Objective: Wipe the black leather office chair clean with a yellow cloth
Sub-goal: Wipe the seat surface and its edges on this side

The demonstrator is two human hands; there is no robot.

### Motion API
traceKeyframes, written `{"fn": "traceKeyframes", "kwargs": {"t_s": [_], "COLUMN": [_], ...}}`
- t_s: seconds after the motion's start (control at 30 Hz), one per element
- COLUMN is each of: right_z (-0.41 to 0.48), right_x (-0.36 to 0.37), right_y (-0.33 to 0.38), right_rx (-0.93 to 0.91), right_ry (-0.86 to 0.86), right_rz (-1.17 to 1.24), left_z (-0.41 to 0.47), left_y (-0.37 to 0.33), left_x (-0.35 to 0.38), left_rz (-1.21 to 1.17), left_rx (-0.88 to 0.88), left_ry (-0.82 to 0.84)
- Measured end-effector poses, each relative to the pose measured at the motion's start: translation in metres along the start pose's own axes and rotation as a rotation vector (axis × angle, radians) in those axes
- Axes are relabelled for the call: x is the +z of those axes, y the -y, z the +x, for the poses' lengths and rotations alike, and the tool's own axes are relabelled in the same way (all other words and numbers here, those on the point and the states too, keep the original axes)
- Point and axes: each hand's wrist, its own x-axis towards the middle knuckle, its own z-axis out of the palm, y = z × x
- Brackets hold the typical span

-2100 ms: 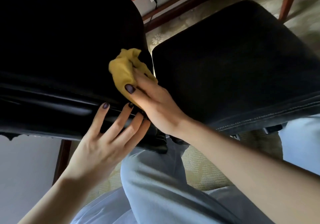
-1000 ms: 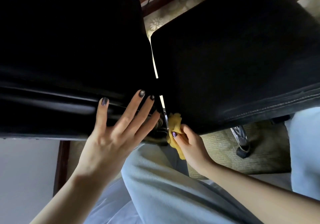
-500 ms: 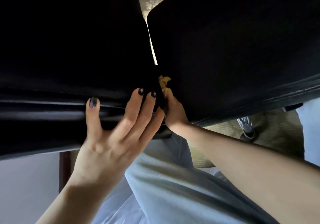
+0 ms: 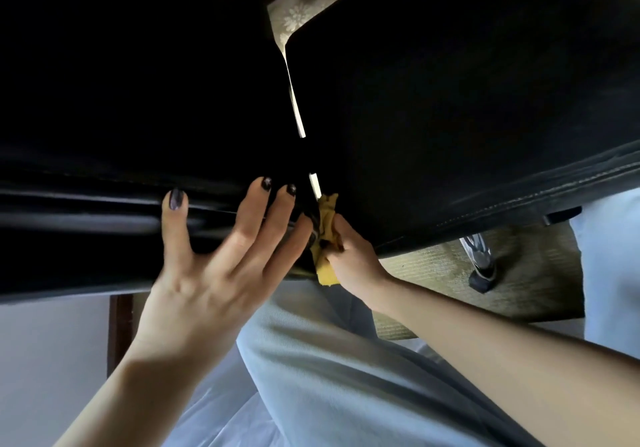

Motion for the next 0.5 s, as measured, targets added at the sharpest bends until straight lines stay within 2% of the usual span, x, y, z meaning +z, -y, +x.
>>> {"fn": "traceKeyframes", "kwargs": {"t_s": [0.07,0.27,0.5], "right_z": [-0.006,-0.019,-0.036], "right_x": [-0.001,-0.015,-0.037], "right_y": [0.006,0.03,0.056], "right_rx": [-0.022,0.031,-0.138], "right_ry": [0.014,0.042,0.082], "right_rz": [0.028,0.261,0.18], "left_z": [-0.004,-0.003,-0.001], "left_y": [0.002,0.001,0.001], "left_x": [0.002,-0.001,0.002], "left_rz": [0.098,0.068,0.085], "left_rx": [0.045,0.018,0.008], "left_ry": [0.054,0.133,0.074]}}
